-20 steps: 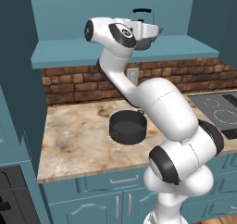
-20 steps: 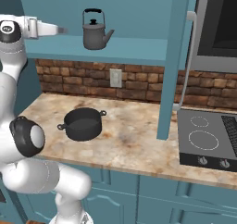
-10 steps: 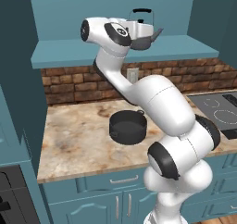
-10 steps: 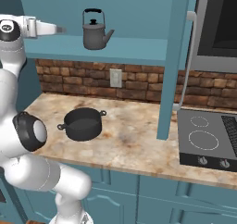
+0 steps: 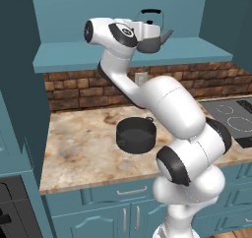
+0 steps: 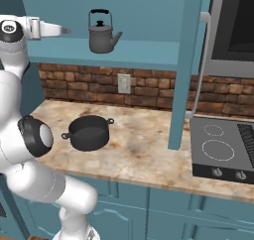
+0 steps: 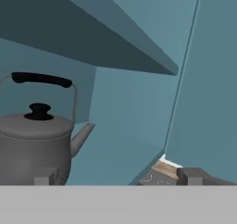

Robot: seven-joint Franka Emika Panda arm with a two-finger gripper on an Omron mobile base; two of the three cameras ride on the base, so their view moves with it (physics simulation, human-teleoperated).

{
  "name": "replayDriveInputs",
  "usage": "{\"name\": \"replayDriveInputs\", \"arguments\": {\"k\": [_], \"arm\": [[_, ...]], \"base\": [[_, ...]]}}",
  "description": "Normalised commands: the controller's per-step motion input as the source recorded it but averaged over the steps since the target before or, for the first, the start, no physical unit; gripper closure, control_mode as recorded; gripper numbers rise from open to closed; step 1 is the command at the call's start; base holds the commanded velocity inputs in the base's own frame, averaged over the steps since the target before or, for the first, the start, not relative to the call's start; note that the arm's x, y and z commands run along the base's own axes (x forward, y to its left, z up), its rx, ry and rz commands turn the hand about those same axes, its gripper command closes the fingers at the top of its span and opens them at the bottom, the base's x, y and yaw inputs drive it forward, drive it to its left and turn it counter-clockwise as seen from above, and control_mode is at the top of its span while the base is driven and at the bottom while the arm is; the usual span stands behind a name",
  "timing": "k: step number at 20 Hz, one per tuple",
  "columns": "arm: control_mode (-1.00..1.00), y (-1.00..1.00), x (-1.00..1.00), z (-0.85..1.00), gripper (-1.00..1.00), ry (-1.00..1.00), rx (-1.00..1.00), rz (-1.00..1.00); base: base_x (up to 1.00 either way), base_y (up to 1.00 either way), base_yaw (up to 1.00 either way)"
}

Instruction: Pick the kettle from the cabinet and place it on a stove burner. Then pick the pot from the counter and place it on another stove burner. Finally, turn both burners on.

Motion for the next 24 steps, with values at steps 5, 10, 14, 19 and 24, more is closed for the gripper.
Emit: {"name": "replayDriveInputs", "arguments": {"k": [5, 10, 14, 19, 24], "arm": [[-1.0, 0.14, 0.22, 0.0, -1.0, 0.0, 0.0, 0.0], [-1.0, 0.13, 0.17, 0.0, -1.0, 0.0, 0.0, -0.01], [-1.0, 0.06, 0.17, 0.0, -1.0, 0.0, 0.0, -0.01], [-1.0, 0.05, 0.23, 0.0, -1.0, 0.0, 0.0, -0.02], [-1.0, 0.06, 0.24, 0.0, -1.0, 0.0, 0.0, -0.01]], "base": [[0.0, 0.0, 0.0], [0.0, 0.0, 0.0], [0.0, 0.0, 0.0], [0.0, 0.0, 0.0], [0.0, 0.0, 0.0]]}}
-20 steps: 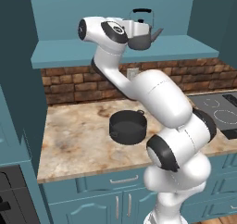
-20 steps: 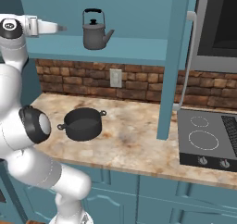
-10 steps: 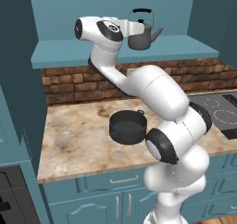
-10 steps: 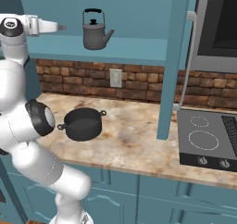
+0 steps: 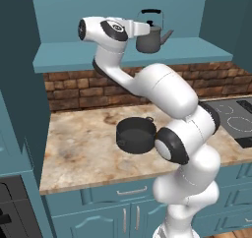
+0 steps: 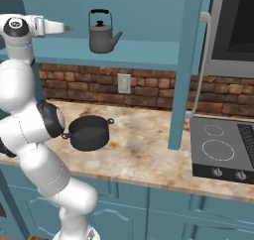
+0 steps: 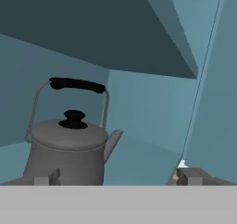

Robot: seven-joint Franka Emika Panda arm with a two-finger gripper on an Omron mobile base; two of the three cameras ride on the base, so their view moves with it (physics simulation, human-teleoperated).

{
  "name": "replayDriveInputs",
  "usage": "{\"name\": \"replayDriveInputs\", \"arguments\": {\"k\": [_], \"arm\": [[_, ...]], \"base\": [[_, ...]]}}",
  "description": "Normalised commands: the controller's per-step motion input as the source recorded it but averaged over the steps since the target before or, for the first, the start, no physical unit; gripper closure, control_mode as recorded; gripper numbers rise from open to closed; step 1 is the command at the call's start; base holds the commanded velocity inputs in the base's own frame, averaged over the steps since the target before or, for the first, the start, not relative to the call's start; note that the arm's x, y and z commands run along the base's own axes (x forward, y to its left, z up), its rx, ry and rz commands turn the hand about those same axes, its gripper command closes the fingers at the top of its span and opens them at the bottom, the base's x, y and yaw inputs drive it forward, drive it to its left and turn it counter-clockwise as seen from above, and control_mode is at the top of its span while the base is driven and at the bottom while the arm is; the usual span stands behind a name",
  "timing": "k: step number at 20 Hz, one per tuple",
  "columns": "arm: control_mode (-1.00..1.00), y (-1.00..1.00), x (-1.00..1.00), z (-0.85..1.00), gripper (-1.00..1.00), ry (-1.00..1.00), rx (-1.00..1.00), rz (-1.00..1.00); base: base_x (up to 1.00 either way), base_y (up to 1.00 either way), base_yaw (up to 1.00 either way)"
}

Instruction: Pick the kettle from the cabinet and place it on a stove burner. Then pick the pot from the counter and place it on another stove burner. Finally, turn both burners on.

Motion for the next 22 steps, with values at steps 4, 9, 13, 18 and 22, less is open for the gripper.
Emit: {"name": "replayDriveInputs", "arguments": {"k": [4, 9, 13, 18, 22], "arm": [[-1.0, 0.08, 0.25, 0.0, -1.0, 0.0, 0.0, -0.02], [-1.0, 0.05, 0.23, 0.0, -1.0, 0.0, 0.0, -0.01], [-1.0, 0.01, 0.22, 0.0, -1.0, 0.0, 0.0, -0.01], [-1.0, 0.0, 0.25, 0.0, -1.0, 0.0, 0.0, -0.01], [-1.0, 0.0, 0.23, 0.0, -1.0, 0.0, 0.0, -0.01]], "base": [[0.0, 0.0, 0.0], [0.0, 0.0, 0.0], [0.0, 0.0, 0.0], [0.0, 0.0, 0.0], [0.0, 0.0, 0.0]]}}
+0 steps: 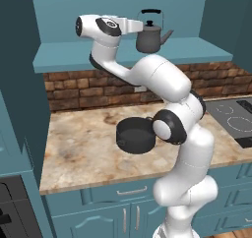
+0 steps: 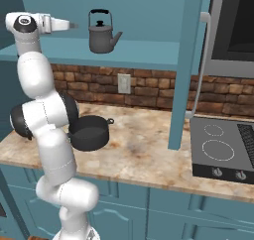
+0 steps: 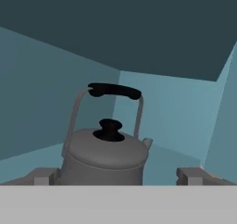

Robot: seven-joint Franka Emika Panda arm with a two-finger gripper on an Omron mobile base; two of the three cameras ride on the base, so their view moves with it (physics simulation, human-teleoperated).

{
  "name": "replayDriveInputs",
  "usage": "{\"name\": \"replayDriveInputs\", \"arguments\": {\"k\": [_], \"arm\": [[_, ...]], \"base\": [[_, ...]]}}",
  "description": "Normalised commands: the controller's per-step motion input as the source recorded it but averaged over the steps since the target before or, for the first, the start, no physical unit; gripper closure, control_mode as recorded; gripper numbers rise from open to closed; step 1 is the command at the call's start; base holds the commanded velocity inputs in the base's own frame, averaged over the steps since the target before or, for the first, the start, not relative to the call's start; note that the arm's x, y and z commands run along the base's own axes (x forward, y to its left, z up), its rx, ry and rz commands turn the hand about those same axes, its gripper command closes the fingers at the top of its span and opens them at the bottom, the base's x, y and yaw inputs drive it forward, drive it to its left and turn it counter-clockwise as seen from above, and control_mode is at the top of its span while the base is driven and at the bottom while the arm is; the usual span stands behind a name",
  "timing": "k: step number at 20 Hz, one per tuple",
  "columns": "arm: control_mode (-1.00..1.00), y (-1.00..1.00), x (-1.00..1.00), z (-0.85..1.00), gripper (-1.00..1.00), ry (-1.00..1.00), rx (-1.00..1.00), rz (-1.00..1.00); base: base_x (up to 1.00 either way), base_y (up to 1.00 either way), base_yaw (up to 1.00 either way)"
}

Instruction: Pick the kettle from the cabinet and place it on a stove burner. Then pick the pot from the counter and place it on another stove burner. Finally, turn both burners on.

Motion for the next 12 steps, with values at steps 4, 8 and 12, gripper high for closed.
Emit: {"name": "replayDriveInputs", "arguments": {"k": [4, 8, 12], "arm": [[-1.0, 0.0, 0.22, 0.0, -1.0, 0.0, 0.0, -0.01], [-1.0, 0.0, 0.22, 0.01, -1.0, 0.0, 0.0, -0.01], [-1.0, 0.0, 0.2, 0.04, -1.0, 0.0, 0.0, 0.0]], "base": [[0.0, 0.0, 0.0], [0.0, 0.0, 0.0], [0.0, 0.0, 0.0]]}}
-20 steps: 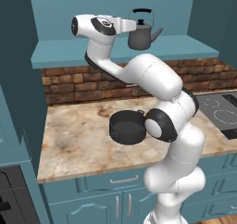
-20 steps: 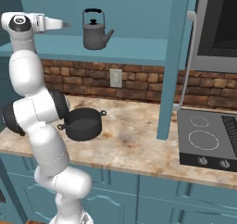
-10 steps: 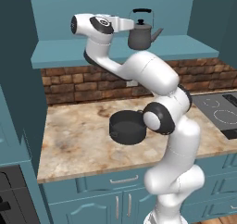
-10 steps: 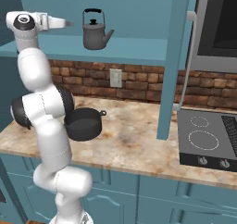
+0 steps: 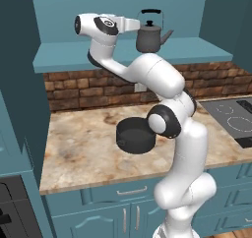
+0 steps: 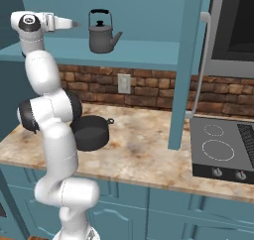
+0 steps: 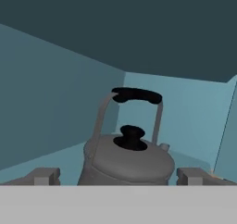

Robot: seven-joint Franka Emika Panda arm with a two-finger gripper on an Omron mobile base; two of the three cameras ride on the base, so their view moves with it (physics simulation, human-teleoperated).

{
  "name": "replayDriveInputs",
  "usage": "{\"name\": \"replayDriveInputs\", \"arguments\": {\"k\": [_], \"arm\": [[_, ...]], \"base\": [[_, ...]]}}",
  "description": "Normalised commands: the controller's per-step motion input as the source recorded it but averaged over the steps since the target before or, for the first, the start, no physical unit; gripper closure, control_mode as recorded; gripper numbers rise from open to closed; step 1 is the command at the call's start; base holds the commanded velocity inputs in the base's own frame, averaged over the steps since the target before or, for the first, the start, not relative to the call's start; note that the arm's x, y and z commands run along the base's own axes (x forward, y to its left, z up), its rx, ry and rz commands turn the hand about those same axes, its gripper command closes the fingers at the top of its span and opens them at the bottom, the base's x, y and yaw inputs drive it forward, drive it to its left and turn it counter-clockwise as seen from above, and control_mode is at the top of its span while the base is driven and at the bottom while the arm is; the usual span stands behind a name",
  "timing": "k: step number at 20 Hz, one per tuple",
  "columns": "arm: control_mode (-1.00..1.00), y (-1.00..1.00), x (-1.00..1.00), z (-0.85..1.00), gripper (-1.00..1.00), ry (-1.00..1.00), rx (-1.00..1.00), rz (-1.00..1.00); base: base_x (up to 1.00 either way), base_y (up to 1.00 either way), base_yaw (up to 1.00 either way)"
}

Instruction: Pick the kettle from the cabinet and place it on a stove burner. Then pick the pot from the counter and place it on another stove burner. Finally, turn both burners on.

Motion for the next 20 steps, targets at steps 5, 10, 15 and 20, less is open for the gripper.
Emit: {"name": "replayDriveInputs", "arguments": {"k": [5, 10, 15, 20], "arm": [[-1.0, 0.0, 0.2, 0.04, -1.0, 0.0, 0.0, 0.0], [-1.0, -0.07, 0.2, 0.01, -1.0, 0.0, 0.01, 0.0], [-1.0, -0.3, 0.14, 0.0, -1.0, 0.0, 0.04, 0.0], [-1.0, -0.4, 0.03, 0.0, -1.0, 0.0, 0.06, 0.0]], "base": [[0.0, 0.0, 0.0], [0.0, 0.0, 0.0], [0.0, 0.0, 0.0], [0.0, 0.0, 0.0]]}}
